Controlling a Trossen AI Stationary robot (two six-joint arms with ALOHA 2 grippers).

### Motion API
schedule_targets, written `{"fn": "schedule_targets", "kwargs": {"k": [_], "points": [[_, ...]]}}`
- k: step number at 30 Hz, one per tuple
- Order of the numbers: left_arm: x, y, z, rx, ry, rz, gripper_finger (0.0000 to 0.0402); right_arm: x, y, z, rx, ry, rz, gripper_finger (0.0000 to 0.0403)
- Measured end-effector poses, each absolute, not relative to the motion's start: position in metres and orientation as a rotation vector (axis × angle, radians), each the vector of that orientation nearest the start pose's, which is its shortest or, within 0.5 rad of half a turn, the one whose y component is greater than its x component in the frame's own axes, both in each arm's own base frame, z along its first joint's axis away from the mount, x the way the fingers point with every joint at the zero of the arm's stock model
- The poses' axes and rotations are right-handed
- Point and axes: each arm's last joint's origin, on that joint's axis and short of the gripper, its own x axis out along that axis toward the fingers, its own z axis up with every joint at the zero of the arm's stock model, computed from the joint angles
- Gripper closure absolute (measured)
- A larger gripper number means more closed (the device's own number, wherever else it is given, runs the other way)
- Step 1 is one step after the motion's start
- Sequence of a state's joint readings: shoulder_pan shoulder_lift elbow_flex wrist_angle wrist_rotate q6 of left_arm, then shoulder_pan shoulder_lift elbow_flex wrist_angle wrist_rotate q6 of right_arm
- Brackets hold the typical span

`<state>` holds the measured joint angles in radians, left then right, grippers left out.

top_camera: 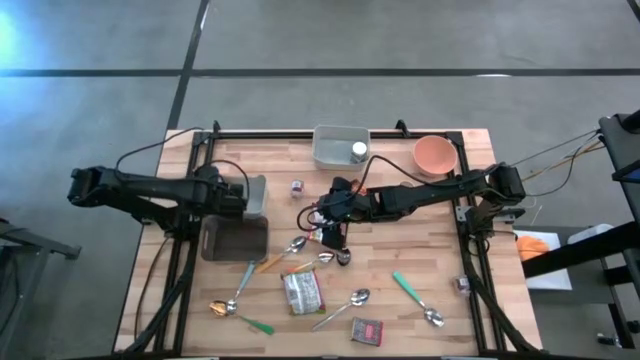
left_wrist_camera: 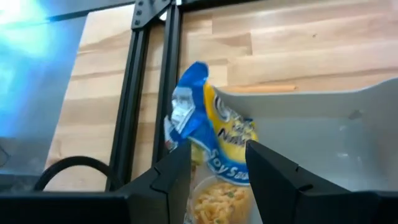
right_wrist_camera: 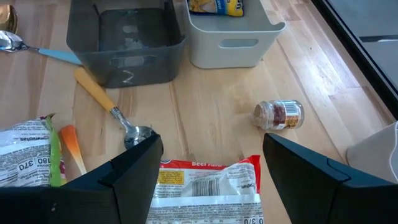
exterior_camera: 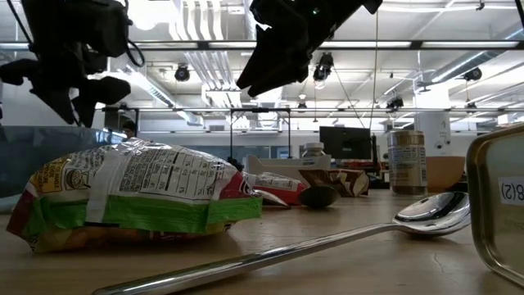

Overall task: Pick & Place Food Item
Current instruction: Put the orange spice bag into the top gray bin

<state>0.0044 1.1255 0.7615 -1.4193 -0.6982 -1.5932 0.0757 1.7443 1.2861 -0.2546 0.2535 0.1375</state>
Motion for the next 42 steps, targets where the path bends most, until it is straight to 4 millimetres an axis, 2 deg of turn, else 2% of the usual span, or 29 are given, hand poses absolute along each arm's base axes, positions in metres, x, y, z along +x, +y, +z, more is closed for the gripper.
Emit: {"fn": "schedule_targets", "kwargs": {"k": [5,11,15,21,29,36,42], "points": [[0.15,0.018,0.236,-0.525,0.805,1.447,0.0244,0.382,0.022,0.246,0.013,0.707,-0.218,0.0121],[0.181,0.007,0.25,-0.483,0.822,1.081,0.0244,0.37,0.023,0.251,0.032,0.776,-0.232,0.0121],[0.195,-0.003,0.254,-0.424,0.78,0.911,0.0244,0.363,0.026,0.254,0.057,0.806,-0.249,0.0121],[0.201,-0.007,0.25,-0.336,0.803,0.766,0.0244,0.351,0.03,0.246,0.039,0.946,-0.256,0.0121],[0.211,-0.009,0.246,-0.289,0.747,0.668,0.0244,0.336,0.032,0.244,0.094,1.034,-0.411,0.013],[0.216,-0.004,0.247,-0.259,0.682,0.652,0.0244,0.328,0.029,0.241,0.181,1.087,-0.496,0.019],[0.215,0.011,0.254,-0.256,0.635,0.7,0.0244,0.331,0.007,0.243,0.193,1.053,-0.589,0.0229]]}}
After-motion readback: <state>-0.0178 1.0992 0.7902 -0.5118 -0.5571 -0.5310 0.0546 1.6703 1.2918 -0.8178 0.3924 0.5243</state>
